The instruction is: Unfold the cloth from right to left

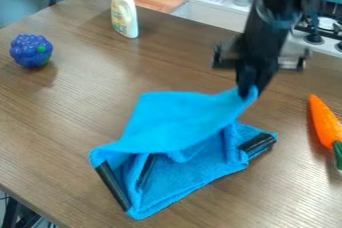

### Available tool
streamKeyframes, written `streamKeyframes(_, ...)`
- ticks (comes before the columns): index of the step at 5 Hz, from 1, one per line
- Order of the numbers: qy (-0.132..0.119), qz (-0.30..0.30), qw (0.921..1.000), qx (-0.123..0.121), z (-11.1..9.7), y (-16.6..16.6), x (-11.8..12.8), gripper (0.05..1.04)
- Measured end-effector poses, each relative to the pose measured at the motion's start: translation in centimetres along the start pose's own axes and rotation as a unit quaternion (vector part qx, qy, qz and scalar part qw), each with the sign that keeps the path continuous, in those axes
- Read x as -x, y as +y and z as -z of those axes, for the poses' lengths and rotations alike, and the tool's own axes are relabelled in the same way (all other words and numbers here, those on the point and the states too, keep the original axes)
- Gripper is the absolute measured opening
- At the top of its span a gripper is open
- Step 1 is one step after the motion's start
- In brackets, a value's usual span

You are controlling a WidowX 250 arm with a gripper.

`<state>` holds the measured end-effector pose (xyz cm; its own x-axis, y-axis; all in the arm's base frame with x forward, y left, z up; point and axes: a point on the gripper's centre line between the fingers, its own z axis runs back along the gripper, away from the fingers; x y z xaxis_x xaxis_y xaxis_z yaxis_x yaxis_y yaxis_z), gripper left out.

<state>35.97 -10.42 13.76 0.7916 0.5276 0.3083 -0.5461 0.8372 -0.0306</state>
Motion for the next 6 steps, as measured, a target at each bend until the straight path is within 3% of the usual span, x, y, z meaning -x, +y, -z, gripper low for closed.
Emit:
streamKeyframes(1, -0.020, -0.006, 0.9993, 0.030, -2.0, 1.4, -1.2, 0.064)
streamKeyframes(3, -0.034, -0.005, 0.9980, 0.053, -3.1, 9.3, -1.6, 0.064)
streamKeyframes(5, -0.009, -0.043, 0.9960, 0.078, -4.4, 17.6, -2.9, 0.064)
streamKeyframes(6, -0.006, -0.023, 0.9974, 0.068, -3.6, 20.7, -2.9, 0.064)
